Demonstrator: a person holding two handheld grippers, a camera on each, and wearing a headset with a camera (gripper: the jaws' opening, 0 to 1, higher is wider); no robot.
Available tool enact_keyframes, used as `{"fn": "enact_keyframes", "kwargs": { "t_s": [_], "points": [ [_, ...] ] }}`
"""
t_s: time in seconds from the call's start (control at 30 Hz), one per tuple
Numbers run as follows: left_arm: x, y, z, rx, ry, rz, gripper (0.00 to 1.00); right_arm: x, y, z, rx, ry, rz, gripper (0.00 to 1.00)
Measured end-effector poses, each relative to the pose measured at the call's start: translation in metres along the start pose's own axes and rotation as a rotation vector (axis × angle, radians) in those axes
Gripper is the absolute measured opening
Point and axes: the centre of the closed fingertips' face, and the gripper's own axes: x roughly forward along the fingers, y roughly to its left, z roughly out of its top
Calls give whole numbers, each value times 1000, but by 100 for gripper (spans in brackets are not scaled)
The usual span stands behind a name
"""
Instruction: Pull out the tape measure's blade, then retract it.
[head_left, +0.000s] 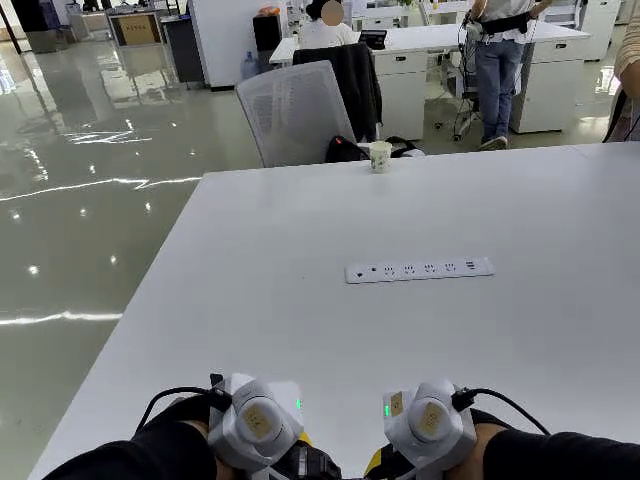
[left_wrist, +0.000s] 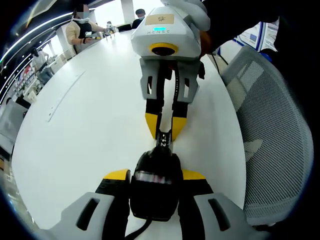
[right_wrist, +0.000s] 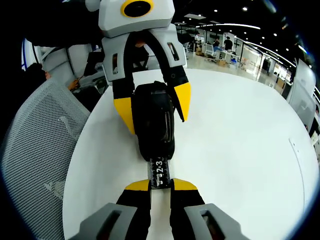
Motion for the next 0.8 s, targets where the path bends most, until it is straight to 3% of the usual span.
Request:
{"fn": "enact_keyframes", "kwargs": {
  "t_s": [0.8],
  "points": [
    [-1, -3, 1, -4, -7, 5, 32, -7, 3, -6, 10, 13, -2, 10]
  ]
}}
